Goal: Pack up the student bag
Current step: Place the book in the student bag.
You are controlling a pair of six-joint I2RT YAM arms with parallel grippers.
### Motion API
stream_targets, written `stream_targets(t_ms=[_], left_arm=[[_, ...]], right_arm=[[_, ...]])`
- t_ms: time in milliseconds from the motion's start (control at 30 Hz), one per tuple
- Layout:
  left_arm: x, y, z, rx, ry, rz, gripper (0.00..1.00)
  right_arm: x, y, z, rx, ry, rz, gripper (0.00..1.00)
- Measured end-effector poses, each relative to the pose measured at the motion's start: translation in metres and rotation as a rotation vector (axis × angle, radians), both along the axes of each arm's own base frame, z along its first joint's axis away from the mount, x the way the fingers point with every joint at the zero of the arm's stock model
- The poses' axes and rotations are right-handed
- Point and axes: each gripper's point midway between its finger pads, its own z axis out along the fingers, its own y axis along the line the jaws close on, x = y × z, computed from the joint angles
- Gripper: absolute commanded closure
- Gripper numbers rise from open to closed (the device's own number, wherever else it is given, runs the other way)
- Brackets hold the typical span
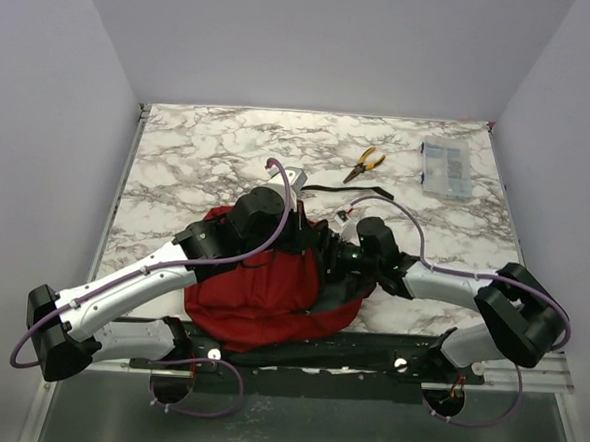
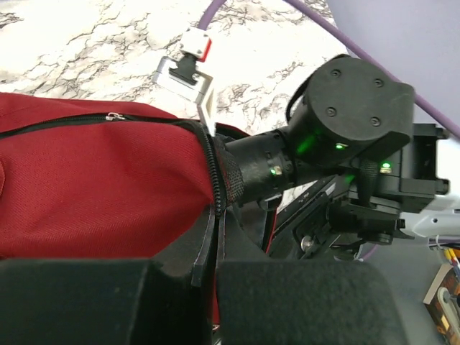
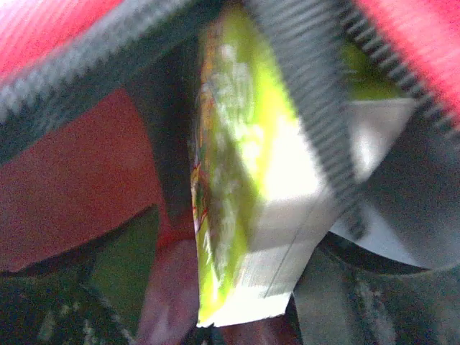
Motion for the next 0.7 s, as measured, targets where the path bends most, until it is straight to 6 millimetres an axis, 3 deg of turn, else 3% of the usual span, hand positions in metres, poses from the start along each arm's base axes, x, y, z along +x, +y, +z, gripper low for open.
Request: stream_targets(t_ms=[167,300,433,567,700], left_arm=[[0.004,0.0,-0.006,0.006,0.012,0.007,1.0],[0.004,0.001,-0.012,0.013,0.021,0.007,1.0],[0.003,0.003,-0.017,0.019,0.025,0.009,1.0],[0.0,0.019,-0.02,0.034,-0.033,-0.005,1.0],[0.004,0.043,-0.01,0.016,-0.107,0.018,1.0]], right_arm=[[0.007,-0.023,0.008,-0.043,-0.097,-0.008,0.21],[0.015,-0.042,0.004,-0.053,-0.122,-0.052,0.53],[0.006,-0.046,-0.009,-0.036,-0.087,-0.051,0.96],[0.003,-0.043,-0.009,0.016,-0.067,-0.054,1.0],[0.0,-0.039,-0.006,0.086,-0.051,-0.046,0.99]])
